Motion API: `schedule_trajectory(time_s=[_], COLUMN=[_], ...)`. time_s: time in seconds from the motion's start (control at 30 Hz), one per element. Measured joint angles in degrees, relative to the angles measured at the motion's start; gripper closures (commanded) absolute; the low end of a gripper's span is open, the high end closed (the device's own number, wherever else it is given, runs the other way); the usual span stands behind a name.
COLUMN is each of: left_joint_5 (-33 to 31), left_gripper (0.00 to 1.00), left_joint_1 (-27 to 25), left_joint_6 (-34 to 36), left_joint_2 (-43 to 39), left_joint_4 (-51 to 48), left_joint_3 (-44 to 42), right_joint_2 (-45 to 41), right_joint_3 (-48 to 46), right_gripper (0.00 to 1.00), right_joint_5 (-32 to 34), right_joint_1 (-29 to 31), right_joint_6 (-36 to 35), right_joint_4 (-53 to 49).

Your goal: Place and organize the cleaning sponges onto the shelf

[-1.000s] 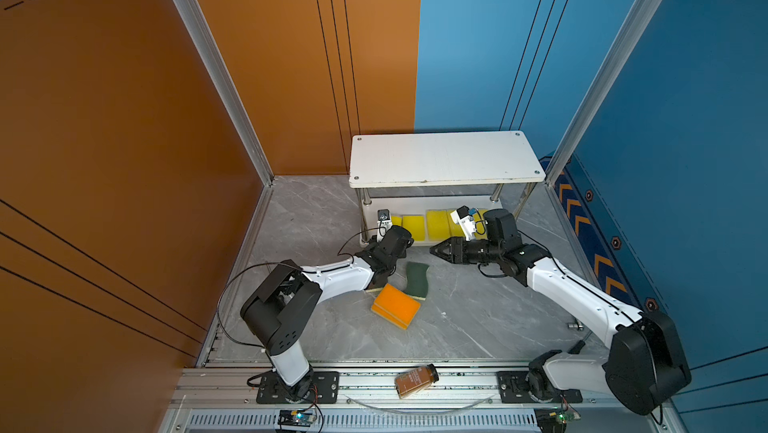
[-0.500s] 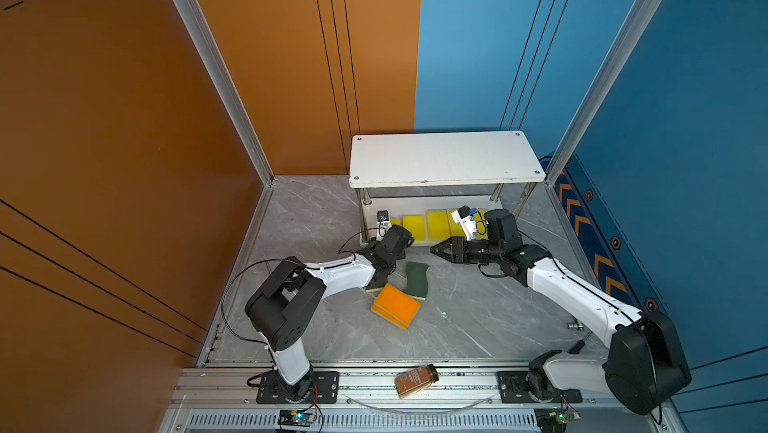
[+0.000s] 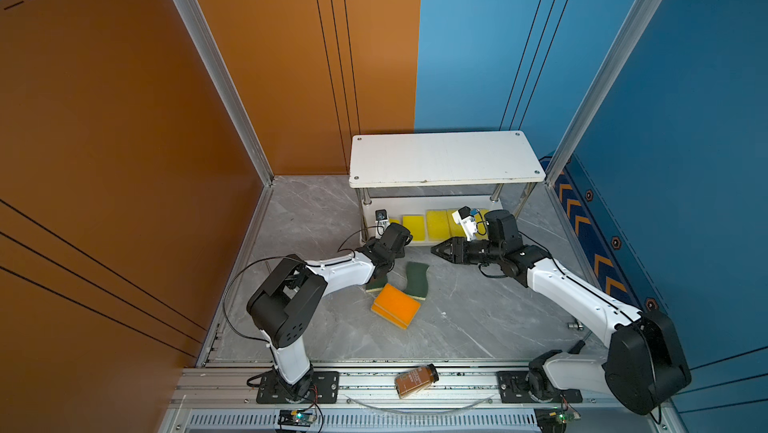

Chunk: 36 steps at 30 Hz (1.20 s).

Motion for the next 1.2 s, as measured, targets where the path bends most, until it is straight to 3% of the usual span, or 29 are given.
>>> schedule_trajectory(time_s=[1.2], left_joint_5=[2.54], left_gripper=[0.45], left_joint_1=[1.27], left_joint_6=[0.31], left_joint_2=[1.27], left_joint_4=[-4.31], left_joint_3=[3.54], right_joint_2=[0.33], right_joint_3=[-0.07], right_gripper=[0.58], right_joint_5=[-1.14], right_joint_1=[-0.31], right_joint_6=[0.55], right_joint_4=[1.73])
